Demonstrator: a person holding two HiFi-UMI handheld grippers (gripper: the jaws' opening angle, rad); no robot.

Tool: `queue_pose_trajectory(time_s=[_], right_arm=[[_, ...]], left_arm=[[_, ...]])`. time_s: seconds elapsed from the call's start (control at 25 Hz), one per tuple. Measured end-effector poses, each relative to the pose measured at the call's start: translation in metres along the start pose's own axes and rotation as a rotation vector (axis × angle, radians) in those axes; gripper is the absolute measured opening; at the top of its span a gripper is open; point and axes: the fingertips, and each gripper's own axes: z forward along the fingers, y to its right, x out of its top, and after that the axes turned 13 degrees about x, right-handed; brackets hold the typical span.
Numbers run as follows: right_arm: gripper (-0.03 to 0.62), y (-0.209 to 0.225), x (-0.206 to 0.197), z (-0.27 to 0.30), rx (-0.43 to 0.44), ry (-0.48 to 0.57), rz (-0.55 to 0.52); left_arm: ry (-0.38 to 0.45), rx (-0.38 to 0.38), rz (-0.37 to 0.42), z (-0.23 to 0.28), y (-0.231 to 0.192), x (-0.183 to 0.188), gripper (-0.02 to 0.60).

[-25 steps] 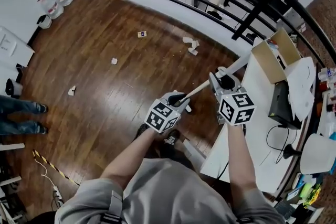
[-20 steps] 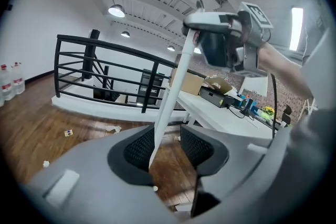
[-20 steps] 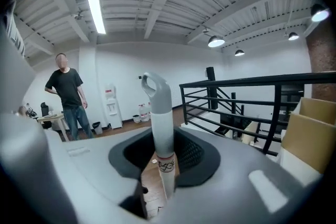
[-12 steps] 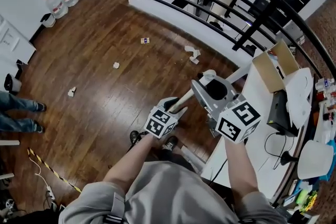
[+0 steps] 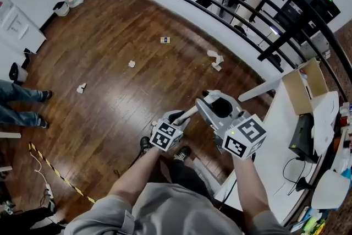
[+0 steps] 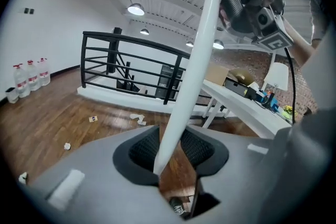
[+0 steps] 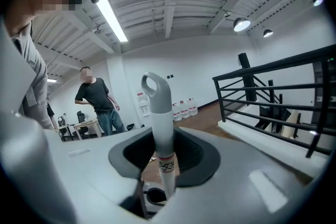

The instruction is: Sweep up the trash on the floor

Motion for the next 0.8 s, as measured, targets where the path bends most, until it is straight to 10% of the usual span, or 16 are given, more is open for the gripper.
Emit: queue_pose_trajectory(time_s=[0.4, 0.8], right_arm=[[0.095, 0.098, -0.101, 0.036, -0.017, -0.025, 0.077], [0.095, 0.16, -0.099, 0.009, -0.143, -0.02, 0.04]], left_arm=[[-0.073, 0.015, -0.039, 0.1, -0.043, -0.078, 0.13], [-0.036, -0.04, 0.006, 0.166, -0.035, -0.049, 0.133]])
